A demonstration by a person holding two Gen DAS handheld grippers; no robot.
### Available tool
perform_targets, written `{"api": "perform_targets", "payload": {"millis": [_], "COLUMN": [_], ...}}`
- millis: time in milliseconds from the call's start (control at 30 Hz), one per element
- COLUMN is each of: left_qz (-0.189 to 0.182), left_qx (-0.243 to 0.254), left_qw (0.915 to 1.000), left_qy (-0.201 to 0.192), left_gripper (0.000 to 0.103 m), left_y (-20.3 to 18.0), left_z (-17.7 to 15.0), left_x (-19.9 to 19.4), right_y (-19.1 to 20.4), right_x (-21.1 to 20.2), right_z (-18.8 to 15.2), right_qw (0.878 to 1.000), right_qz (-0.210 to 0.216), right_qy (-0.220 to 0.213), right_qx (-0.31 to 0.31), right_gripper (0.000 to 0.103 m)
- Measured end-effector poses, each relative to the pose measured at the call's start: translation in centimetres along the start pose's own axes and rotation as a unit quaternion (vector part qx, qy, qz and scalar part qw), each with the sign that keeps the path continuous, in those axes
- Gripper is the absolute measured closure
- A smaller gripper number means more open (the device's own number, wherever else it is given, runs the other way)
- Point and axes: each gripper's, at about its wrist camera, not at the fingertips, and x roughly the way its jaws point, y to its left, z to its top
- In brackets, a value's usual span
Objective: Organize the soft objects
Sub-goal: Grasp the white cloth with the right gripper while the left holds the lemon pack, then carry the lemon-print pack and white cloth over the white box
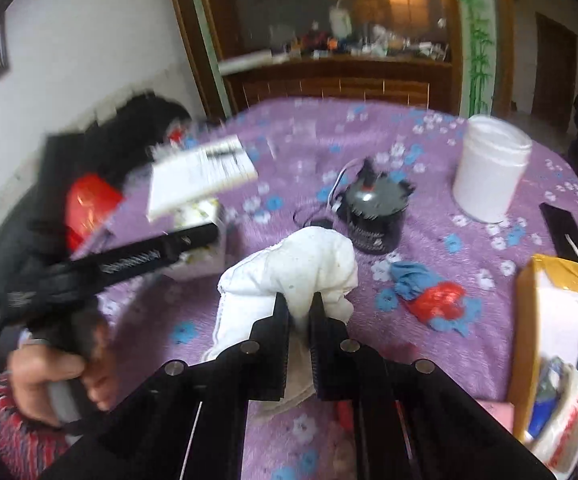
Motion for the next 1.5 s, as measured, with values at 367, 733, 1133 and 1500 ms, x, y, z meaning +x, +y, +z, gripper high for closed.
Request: {"api": "perform_targets", "payload": {"millis": [367,733,1133,1500], "left_qz": [-0.039,-0.057,-0.082,-0.093], "left_qx": [0.09,0.125,0.156,0.151], "left_qw": [0.9946,0.9893,0.9831,0.9836], "left_qy": [-0.033,-0.048,-0.049,-0.035], "left_gripper": [0.051,0.051,0.051,0.051], "left_y": [-4.6,-6.2,-7.7,-8.3], "left_z": [-1.3,-2.0,-2.9,-3.0], "left_x": [-1.4,-1.8,-1.9,-1.5], "right_y": [-4.4,-5.8,-8.6,-11.5], "right_x": [-2.5,-3.5,-5.4,-7.4], "right_z": [-2.2,-2.2,-1.7,-1.5], "right_qw": [0.996,0.992,0.984,0.974], "right_qz": [0.017,0.009,-0.02,-0.057], "right_qy": [-0.05,-0.073,-0.1,-0.122], "right_qx": [0.077,0.107,0.145,0.18], "right_gripper": [0.094,0.094,0.094,0.094]}}
